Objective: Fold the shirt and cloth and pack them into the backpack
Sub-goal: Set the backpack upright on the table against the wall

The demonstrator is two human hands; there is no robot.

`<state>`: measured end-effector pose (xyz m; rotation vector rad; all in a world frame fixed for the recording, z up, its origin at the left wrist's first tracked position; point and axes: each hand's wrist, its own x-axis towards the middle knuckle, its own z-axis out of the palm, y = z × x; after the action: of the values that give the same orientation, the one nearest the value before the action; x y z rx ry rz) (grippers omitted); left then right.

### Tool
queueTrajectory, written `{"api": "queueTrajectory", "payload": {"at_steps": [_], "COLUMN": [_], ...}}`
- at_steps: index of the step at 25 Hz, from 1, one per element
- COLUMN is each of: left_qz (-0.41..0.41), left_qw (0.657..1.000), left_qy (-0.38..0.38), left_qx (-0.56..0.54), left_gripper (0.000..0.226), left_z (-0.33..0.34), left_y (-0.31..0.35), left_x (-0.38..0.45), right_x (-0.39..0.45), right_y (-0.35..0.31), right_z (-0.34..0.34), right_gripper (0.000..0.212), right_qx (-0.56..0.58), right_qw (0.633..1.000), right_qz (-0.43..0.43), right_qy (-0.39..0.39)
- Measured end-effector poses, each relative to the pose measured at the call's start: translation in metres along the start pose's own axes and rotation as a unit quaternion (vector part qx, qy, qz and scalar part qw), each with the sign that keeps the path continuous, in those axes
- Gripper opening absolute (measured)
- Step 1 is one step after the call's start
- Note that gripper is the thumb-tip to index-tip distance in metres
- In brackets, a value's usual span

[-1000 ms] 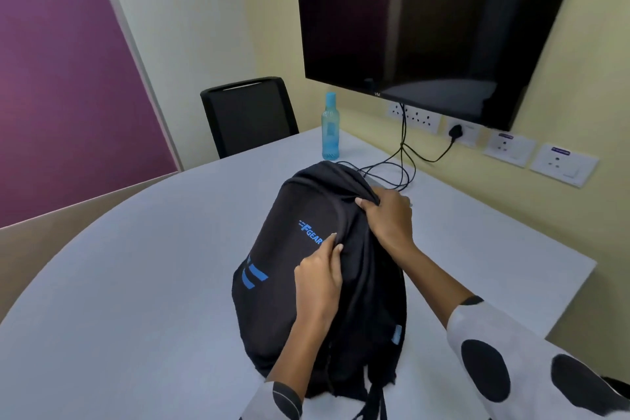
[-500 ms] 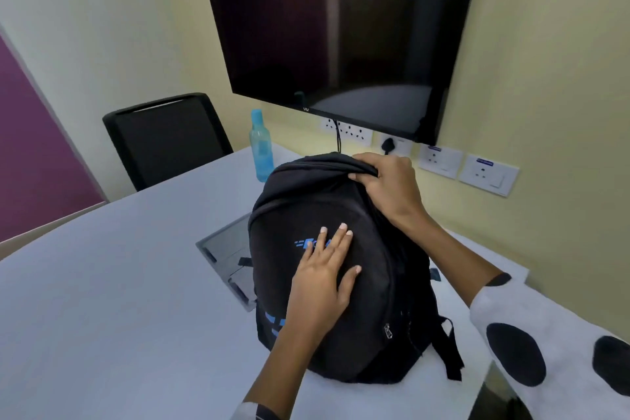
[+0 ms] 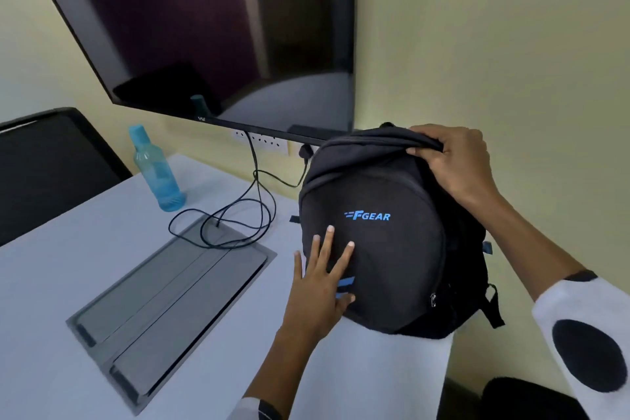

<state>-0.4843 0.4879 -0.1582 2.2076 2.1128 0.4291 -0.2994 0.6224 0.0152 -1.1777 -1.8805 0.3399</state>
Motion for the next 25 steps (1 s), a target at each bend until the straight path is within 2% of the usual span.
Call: {"api": "queueTrajectory", "payload": {"at_steps": [3,5,8,10,12,15,20,25], "left_qz": [-0.010,0.008,0.040,0.052,0.051,0.040,0.031,0.025], "left_qw": [0.998,0.998,0.997,0.997,0.995,0.990,0.982,0.980], "left_qy": [-0.053,-0.060,-0.057,-0.038,-0.013,-0.008,-0.007,0.002], "left_qx": [0.016,0.019,0.025,0.047,0.084,0.137,0.184,0.198], "left_gripper": [0.086,0.088,0.091,0.099,0.111,0.127,0.138,0.136], "left_z": [0.003,0.004,0.002,0.000,-0.002,0.001,0.020,0.035], "left_y": [0.006,0.014,0.024,0.028,0.028,0.025,0.012,0.007], "left_x": [0.034,0.052,0.077,0.096,0.114,0.138,0.170,0.194], "right_x": [0.026,0.033,0.013,-0.016,-0.042,-0.045,-0.014,0.003], "right_y": [0.050,0.075,0.098,0.102,0.110,0.133,0.163,0.178], "right_z": [-0.004,-0.003,0.007,0.019,0.032,0.043,0.054,0.065], "right_gripper": [0.030,0.034,0.056,0.076,0.100,0.123,0.134,0.133], "right_qx": [-0.006,-0.034,-0.216,-0.321,-0.402,-0.461,-0.483,-0.516], "right_qw": [0.999,0.999,0.972,0.939,0.897,0.862,0.855,0.841], "right_qz": [0.046,0.029,-0.062,-0.119,-0.169,-0.161,-0.106,-0.097], "right_qy": [0.015,0.022,0.071,0.027,-0.068,-0.137,-0.155,-0.135]}}
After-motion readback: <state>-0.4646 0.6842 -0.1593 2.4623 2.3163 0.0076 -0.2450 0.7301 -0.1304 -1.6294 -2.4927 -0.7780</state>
